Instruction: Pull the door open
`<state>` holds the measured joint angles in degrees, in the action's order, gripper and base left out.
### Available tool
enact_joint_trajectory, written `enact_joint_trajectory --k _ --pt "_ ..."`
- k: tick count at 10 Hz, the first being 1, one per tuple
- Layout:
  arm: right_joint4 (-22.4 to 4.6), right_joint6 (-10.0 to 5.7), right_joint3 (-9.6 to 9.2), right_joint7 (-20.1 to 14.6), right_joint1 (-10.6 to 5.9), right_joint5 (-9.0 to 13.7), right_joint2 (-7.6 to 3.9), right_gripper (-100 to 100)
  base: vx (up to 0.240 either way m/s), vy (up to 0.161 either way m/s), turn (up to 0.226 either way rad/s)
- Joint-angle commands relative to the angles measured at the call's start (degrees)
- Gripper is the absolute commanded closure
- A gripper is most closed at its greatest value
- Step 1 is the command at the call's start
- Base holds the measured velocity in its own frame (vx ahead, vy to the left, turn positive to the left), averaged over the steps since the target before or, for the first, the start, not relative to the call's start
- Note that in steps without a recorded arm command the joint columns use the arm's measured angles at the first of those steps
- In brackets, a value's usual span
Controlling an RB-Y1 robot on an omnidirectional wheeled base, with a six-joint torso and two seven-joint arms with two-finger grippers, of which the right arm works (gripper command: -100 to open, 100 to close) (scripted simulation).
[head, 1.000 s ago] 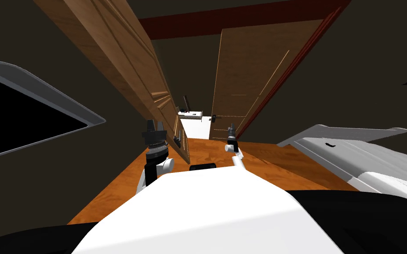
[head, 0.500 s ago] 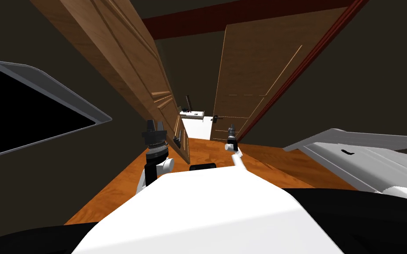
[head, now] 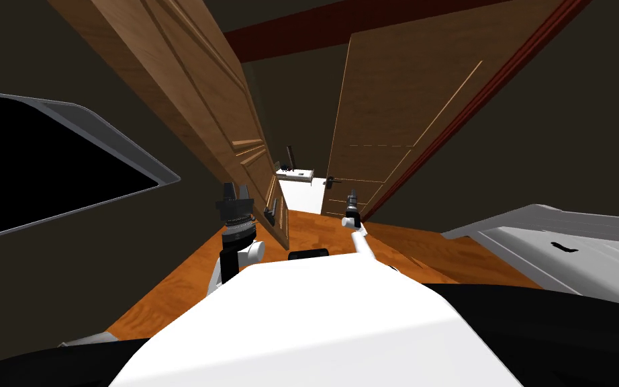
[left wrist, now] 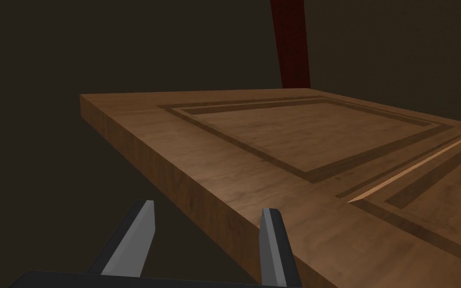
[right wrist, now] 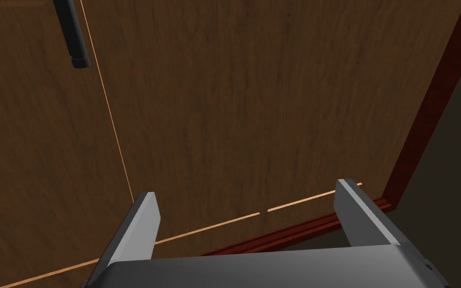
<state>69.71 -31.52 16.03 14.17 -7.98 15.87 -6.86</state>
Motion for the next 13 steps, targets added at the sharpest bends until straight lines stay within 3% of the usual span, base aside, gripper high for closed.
enact_joint_trajectory --k 1,2,3,4,5,6,7,9,10,13 --pt "-1.8 -0.01 0.38 0.4 -0.71 0.4 -0.10 -100 0.029 -0.041 0.090" --pt "-4.4 -0.14 1.15 1.2 -2.36 1.1 -0.38 -100 0.038 -0.043 0.151" --pt "-4.7 -0.14 1.15 1.2 -2.36 1.1 -0.38 -100 0.032 -0.042 0.073" --pt "-6.9 -0.27 1.92 1.9 -4.01 1.8 -0.66 -100 0.039 -0.059 0.135" --pt "-7.6 -0.27 1.92 1.9 -4.01 1.8 -0.66 -100 0.032 -0.050 0.065" --pt "-9.4 -0.40 2.65 2.6 -5.57 2.5 -0.91 -100 0.033 -0.040 0.103" --pt "-10.3 -0.40 2.65 2.6 -5.57 2.5 -0.91 -100 0.027 -0.039 0.076" --pt "-14.7 -0.64 4.10 4.0 -8.67 3.9 -1.40 -100 0.037 -0.062 0.159" --pt "-15.7 -0.64 4.10 4.0 -8.67 3.9 -1.40 -100 0.036 -0.060 0.082" --pt "-20.6 -0.87 5.43 5.3 -11.52 5.1 -1.84 -100 0.033 -0.044 0.090"
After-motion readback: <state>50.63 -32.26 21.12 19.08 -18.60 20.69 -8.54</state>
